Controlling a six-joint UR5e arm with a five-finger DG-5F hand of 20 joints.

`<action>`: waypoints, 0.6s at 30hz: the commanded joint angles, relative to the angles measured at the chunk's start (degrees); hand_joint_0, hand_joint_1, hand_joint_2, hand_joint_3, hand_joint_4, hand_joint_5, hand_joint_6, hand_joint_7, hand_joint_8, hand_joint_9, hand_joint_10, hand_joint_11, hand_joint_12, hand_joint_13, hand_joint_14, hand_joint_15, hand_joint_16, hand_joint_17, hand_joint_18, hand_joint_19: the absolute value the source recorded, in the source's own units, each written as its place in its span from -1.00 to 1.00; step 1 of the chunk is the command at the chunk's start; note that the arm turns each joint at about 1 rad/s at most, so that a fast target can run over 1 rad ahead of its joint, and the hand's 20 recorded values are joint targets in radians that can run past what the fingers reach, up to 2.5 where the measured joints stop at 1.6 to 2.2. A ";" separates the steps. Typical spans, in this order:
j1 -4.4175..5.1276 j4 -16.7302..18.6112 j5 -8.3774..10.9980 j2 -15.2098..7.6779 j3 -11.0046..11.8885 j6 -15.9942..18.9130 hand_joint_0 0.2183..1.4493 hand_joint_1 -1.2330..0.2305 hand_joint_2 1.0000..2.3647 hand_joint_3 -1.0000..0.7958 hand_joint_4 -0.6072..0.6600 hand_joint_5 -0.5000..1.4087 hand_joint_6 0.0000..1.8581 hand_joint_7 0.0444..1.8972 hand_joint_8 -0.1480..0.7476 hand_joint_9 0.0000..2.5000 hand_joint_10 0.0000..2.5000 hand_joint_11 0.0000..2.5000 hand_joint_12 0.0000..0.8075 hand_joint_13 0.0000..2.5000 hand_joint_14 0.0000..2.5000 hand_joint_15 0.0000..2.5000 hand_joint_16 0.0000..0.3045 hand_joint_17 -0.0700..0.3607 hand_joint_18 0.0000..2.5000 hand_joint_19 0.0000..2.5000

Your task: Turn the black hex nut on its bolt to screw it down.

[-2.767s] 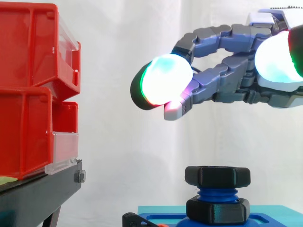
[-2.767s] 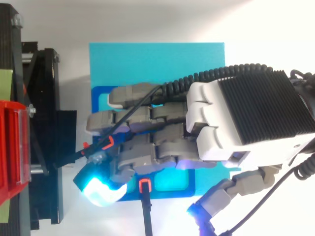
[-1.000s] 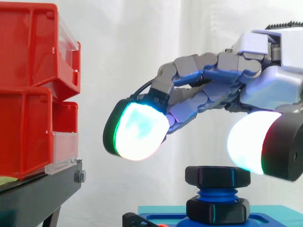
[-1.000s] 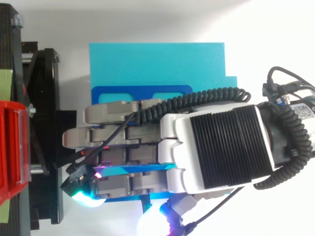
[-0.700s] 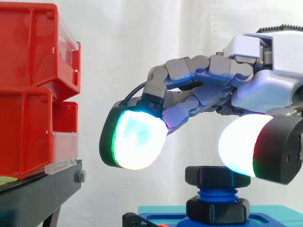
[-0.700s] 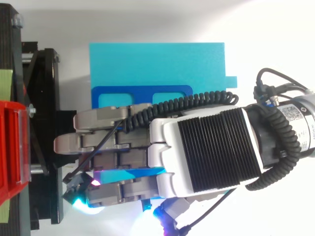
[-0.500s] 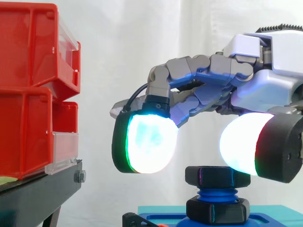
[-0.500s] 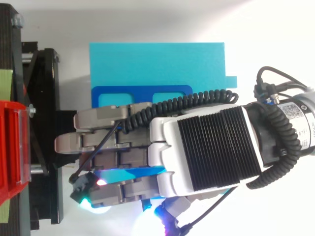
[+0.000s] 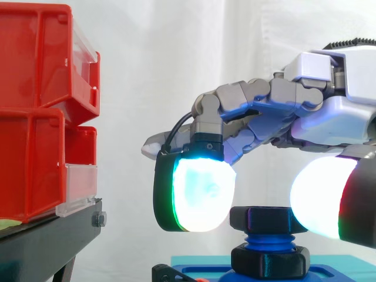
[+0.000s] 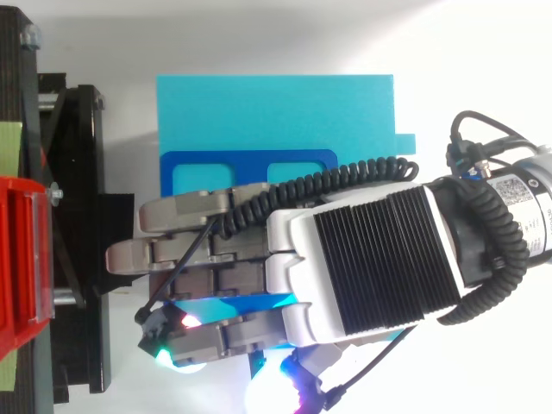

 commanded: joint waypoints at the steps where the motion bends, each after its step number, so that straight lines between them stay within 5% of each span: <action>1: -0.27 -0.39 -0.31 -0.02 0.04 -0.07 -0.66 0.02 -1.00 -0.44 0.16 -0.61 -0.46 0.26 -0.22 -0.58 -1.00 -0.86 -0.59 -0.79 -1.00 -0.99 -0.90 -0.52 -1.00 -0.80; 18: -0.71 0.40 -0.40 -0.63 0.56 -0.51 -0.66 0.05 -1.00 -0.44 0.17 -0.60 -0.46 0.27 -0.22 -0.58 -1.00 -0.86 -0.59 -0.79 -1.00 -0.99 -0.90 -0.52 -1.00 -0.79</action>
